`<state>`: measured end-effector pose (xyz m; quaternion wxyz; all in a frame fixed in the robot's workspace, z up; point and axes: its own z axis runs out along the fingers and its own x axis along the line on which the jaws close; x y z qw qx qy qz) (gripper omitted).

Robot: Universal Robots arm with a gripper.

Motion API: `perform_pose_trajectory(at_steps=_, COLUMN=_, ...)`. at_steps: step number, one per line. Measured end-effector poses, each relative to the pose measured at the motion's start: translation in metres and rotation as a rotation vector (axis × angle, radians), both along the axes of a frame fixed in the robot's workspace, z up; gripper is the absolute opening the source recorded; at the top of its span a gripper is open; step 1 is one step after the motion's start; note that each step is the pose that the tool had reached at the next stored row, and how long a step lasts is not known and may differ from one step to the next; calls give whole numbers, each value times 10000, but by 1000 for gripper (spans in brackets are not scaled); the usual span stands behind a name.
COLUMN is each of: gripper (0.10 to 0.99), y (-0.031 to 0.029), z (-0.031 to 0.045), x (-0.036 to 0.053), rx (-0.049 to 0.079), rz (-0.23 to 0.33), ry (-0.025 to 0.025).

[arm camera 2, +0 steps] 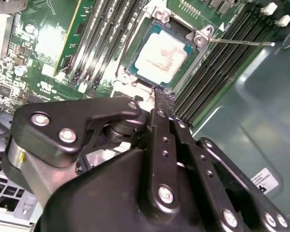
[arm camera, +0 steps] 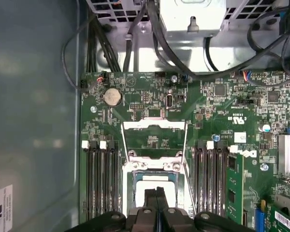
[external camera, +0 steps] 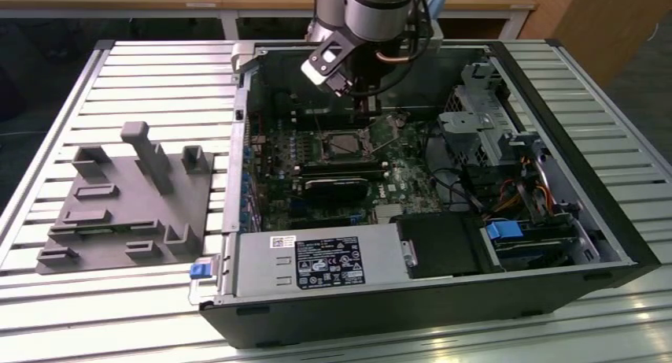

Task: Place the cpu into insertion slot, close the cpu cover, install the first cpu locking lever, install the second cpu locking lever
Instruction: 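Close the cpu cover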

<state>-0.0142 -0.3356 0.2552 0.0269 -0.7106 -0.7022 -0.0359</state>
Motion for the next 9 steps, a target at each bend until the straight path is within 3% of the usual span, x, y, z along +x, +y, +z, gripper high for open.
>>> perform_pose_trajectory(at_steps=4, gripper=106, y=0, z=34, x=15, rx=9, rz=2, ry=1)
perform_pose_trajectory(at_steps=9, gripper=106, y=0, z=38, x=101, rx=9, rz=0, ry=0)
